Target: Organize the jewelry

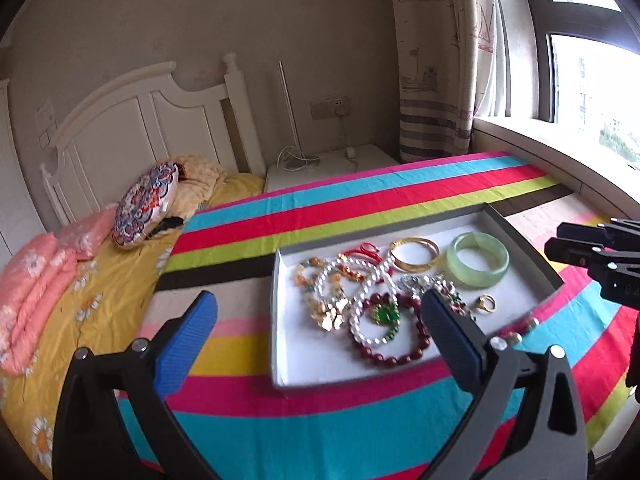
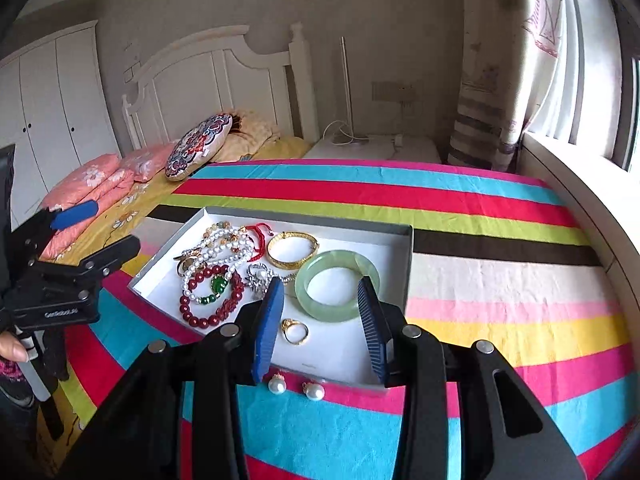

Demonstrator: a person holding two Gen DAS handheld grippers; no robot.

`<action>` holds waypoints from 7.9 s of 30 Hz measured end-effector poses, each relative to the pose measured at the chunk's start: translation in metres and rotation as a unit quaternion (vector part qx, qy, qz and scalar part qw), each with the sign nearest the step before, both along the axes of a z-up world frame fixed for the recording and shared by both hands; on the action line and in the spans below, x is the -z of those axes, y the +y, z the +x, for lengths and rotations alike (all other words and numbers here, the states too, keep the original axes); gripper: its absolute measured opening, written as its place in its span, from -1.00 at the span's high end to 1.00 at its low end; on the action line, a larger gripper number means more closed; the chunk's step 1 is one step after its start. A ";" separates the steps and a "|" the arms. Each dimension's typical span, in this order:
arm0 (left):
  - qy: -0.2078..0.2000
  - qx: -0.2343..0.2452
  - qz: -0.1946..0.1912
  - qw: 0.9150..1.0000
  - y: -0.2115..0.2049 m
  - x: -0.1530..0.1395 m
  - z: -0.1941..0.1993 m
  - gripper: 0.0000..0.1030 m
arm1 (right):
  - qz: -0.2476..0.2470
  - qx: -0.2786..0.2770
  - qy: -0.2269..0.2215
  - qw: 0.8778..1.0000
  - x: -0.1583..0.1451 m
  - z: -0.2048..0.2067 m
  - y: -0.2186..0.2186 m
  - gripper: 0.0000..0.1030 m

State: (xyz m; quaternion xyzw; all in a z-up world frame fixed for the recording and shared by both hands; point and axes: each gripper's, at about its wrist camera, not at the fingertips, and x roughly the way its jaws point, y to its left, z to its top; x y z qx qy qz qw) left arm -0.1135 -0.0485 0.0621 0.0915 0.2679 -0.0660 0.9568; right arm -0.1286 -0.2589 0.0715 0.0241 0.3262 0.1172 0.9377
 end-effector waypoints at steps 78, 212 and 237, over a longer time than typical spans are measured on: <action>0.155 0.059 -0.027 0.986 -0.135 0.081 0.004 0.35 | -0.010 0.037 0.065 0.997 0.066 -0.043 -0.029 0.69; -0.012 -0.057 -0.081 0.995 0.014 0.051 -0.025 -0.96 | -0.041 0.078 -0.060 0.994 0.035 -0.037 0.052 -0.67; -0.024 -0.053 -0.070 0.996 0.012 0.050 -0.029 -0.96 | -0.041 0.077 -0.061 0.994 0.034 -0.038 0.052 -0.67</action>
